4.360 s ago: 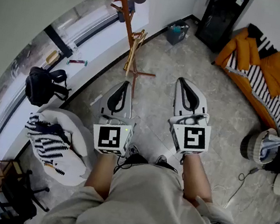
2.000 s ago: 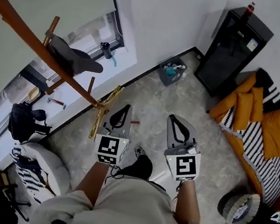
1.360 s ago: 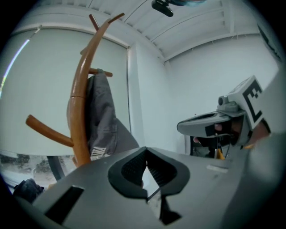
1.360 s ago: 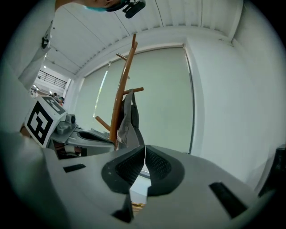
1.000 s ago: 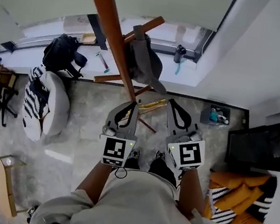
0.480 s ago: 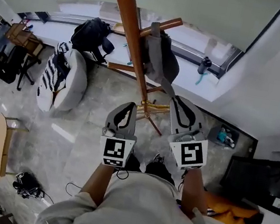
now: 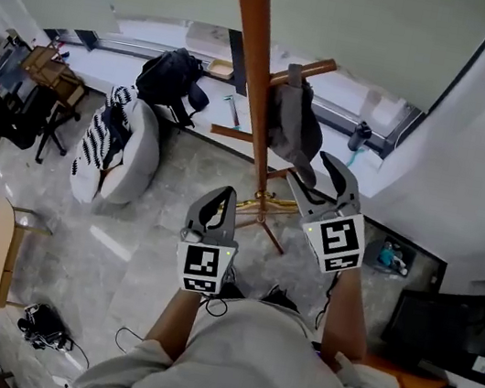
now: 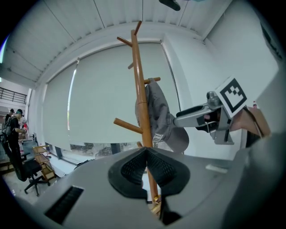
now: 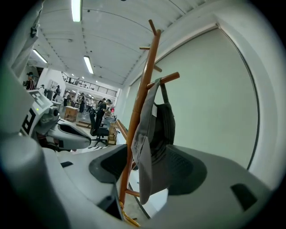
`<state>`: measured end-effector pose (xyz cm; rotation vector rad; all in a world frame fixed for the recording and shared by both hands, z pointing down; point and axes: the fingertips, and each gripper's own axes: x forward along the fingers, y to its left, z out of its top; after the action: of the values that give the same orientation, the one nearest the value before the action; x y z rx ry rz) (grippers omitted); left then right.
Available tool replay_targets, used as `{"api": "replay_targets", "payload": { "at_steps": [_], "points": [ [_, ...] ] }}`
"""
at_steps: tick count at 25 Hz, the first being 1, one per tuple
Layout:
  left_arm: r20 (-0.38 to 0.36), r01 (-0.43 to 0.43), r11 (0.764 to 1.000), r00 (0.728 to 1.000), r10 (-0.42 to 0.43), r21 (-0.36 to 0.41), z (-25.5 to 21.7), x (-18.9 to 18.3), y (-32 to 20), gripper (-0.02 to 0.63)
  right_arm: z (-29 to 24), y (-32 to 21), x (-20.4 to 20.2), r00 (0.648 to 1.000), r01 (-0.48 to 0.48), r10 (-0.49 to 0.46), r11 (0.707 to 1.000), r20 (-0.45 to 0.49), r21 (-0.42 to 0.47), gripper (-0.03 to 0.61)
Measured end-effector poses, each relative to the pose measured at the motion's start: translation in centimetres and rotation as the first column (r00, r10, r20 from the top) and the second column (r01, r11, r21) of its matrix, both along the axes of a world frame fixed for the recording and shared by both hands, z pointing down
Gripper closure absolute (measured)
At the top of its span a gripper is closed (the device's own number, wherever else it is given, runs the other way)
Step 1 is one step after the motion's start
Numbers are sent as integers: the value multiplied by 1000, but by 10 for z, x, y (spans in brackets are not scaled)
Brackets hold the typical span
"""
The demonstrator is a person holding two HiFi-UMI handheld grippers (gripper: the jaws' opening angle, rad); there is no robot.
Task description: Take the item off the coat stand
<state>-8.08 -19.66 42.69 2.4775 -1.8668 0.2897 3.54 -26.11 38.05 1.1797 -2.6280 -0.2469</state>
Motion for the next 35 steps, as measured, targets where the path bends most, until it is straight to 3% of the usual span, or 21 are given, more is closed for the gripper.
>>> {"api": "replay_targets", "payload": {
  "at_steps": [4,18,20,21,29,35],
  "points": [
    [-3,18,1000,1000,-18,3,0,-12,-2,603,8,-8,-17,998,31,-32,999,-50,-17,322],
    [-21,10,1000,1000,-10,-24,12,-17,-5,603,18,-24,-34,995,30,-33,999,-91,-39,325],
    [-22,6,1000,1000,-7,-26,13,-17,-6,603,17,-26,-32,996,15,-18,999,-93,-31,429],
    [-22,4,1000,1000,-5,-26,13,-17,-7,604,17,-27,-32,995,13,-16,999,-94,-30,449],
    [-20,-14,999,1000,14,-30,16,-11,-13,603,12,-19,-32,984,47,-38,998,-174,47,524],
    [-21,-21,999,1000,20,-31,17,-8,-17,604,8,-15,-30,975,74,-53,993,-213,92,534]
  ]
}}
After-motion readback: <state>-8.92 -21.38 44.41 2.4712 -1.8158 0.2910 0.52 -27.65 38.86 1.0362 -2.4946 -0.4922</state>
